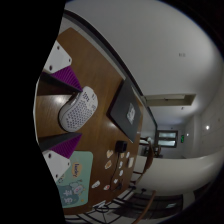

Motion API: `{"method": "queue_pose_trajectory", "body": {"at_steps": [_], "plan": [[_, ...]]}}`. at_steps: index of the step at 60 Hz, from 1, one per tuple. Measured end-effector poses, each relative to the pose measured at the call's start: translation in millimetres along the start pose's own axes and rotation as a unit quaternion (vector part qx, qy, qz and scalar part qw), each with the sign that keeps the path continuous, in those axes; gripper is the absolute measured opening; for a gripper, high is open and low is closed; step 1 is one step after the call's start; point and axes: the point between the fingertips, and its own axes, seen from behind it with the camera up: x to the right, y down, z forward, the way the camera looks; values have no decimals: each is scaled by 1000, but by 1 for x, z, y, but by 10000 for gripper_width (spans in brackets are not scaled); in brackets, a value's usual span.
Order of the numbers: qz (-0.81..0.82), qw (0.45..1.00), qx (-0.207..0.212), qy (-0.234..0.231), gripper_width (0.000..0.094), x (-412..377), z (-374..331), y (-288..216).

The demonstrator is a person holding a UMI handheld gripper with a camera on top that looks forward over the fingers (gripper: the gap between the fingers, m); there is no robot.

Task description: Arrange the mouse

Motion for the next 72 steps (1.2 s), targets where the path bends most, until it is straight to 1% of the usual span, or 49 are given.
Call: {"method": "queue_pose_trajectory", "body": {"at_steps": [14, 17, 23, 29, 32, 35, 39, 43, 47, 48, 50, 52, 54, 57, 61, 63, 64, 68, 70, 72], "plan": [[9, 1000, -18, 14, 819, 24, 25, -17], [2, 1000, -16, 14, 825, 27, 27, -21], [11, 999, -11, 34, 838, 40, 36, -25], [34, 998, -14, 42, 839, 47, 44, -28], [41, 998, -15, 49, 835, 50, 50, -31], [35, 997, -17, 60, 812, 55, 56, -33], [40, 997, -14, 60, 697, 54, 62, -37], [38, 997, -14, 65, 516, 54, 63, -36], [30, 997, -17, 66, 446, 53, 63, -37], [29, 997, -19, 63, 443, 53, 63, -37], [33, 998, -21, 53, 386, 52, 60, -37], [44, 998, -20, 40, 368, 49, 52, -39], [52, 998, -3, 33, 359, 47, 35, -49], [44, 997, 49, 38, 357, 58, 1, -82], [33, 989, 129, 71, 356, 92, -59, -130], [34, 983, 156, 95, 356, 116, -88, -145], [35, 980, 164, 106, 356, 126, -95, -153], [57, 973, 177, 136, 355, 167, -136, -145], [73, 972, 167, 145, 353, 184, -144, -130], [82, 974, 148, 152, 355, 198, -144, -110]]}}
